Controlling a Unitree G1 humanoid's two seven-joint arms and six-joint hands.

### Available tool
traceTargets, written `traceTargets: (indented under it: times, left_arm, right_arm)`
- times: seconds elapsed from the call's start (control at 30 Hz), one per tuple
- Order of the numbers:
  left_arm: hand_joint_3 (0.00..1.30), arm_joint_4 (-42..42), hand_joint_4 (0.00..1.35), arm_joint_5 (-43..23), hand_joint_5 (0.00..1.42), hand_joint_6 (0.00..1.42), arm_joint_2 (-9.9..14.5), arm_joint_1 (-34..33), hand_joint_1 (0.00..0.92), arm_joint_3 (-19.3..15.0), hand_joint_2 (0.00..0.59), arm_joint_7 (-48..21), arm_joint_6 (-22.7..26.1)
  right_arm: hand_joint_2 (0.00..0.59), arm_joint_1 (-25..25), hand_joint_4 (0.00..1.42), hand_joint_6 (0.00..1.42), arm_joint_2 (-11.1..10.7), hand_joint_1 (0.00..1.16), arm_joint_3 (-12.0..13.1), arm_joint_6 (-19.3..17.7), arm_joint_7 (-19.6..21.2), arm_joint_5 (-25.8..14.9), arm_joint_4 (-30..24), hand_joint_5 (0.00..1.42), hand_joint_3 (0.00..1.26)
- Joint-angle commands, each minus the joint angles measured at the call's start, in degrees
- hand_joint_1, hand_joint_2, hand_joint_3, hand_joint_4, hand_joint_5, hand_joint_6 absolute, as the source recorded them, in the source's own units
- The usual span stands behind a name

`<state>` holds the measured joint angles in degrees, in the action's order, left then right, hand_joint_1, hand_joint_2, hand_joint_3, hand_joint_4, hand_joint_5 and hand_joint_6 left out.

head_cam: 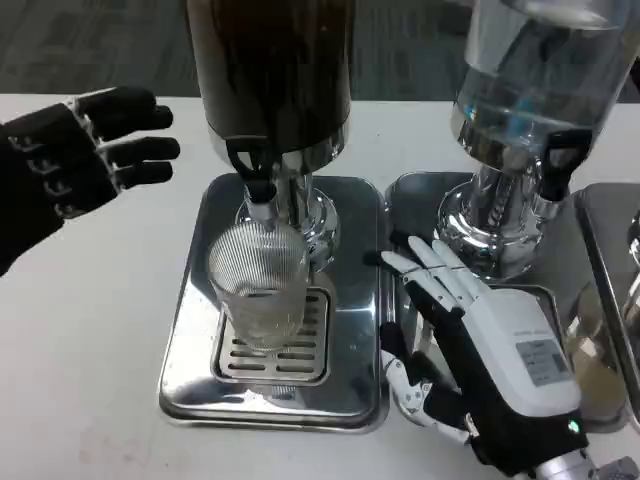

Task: Grasp the cup under the faucet to collect the drink, then remove the cup.

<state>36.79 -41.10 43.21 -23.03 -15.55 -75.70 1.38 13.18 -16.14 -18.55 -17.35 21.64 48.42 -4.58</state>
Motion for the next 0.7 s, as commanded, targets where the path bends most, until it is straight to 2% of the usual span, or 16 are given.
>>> traceTargets:
  times: [0.03,0.43,0.7]
  left_arm:
    - [0.23,0.8,0.11,0.9,0.13,0.11,-0.8,-3.9,0.0,-0.4,0.019,-2.8,4.4]
    - [0.22,5.4,0.1,4.7,0.13,0.09,-2.6,-11.9,0.0,0.4,0.017,-6.3,10.2]
    - [0.22,6.0,0.11,6.8,0.15,0.11,-3.8,-14.6,0.0,1.4,0.016,-8.5,12.9]
  right_arm:
    - [0.56,0.4,0.09,0.25,0.4,0.61,-0.1,0.6,1.2,0.3,0.4,0.07,0.22]
    - [0.561,0.3,0.1,0.23,1.1,0.6,-0.4,1.0,2.1,0.4,1.0,0.07,0.23]
    - [0.561,0.3,0.11,0.23,1.7,0.6,-1.1,1.0,2.4,0.9,1.2,0.07,0.24]
